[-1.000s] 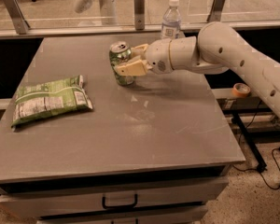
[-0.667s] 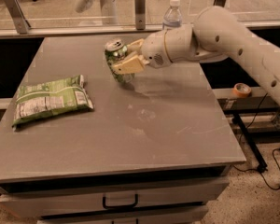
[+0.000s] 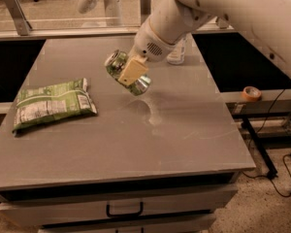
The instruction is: Knock green can over
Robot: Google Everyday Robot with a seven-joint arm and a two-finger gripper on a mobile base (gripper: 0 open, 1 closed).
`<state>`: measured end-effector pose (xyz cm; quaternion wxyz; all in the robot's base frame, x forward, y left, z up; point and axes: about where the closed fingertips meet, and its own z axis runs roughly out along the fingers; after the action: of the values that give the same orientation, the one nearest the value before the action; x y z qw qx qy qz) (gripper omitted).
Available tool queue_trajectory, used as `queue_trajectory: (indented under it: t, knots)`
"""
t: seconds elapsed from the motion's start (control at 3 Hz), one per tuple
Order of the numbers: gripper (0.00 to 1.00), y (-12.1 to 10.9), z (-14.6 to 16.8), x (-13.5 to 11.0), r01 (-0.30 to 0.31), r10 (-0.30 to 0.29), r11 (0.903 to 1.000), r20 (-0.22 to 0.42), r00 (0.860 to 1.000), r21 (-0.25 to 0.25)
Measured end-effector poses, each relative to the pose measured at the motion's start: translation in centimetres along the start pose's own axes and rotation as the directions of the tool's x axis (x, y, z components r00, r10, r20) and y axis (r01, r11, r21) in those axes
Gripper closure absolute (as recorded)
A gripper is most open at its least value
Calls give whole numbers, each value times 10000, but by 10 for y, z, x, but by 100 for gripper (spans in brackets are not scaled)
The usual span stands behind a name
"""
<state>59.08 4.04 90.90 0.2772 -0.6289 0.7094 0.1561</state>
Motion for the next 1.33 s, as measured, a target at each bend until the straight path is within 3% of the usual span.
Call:
queue_trajectory:
  t: [0.33, 0.67, 1.0, 1.33]
  knots:
    - [100, 21, 9, 31, 34, -147, 9989, -2435, 9698, -469]
    - [82, 30, 14, 52, -17, -230, 9979, -3776, 9257, -650]
    - [51, 37, 17, 60, -253, -63, 9973, -4246, 9054, -689]
    - [27, 37, 14, 61, -735, 480, 9959, -3815, 9231, -524]
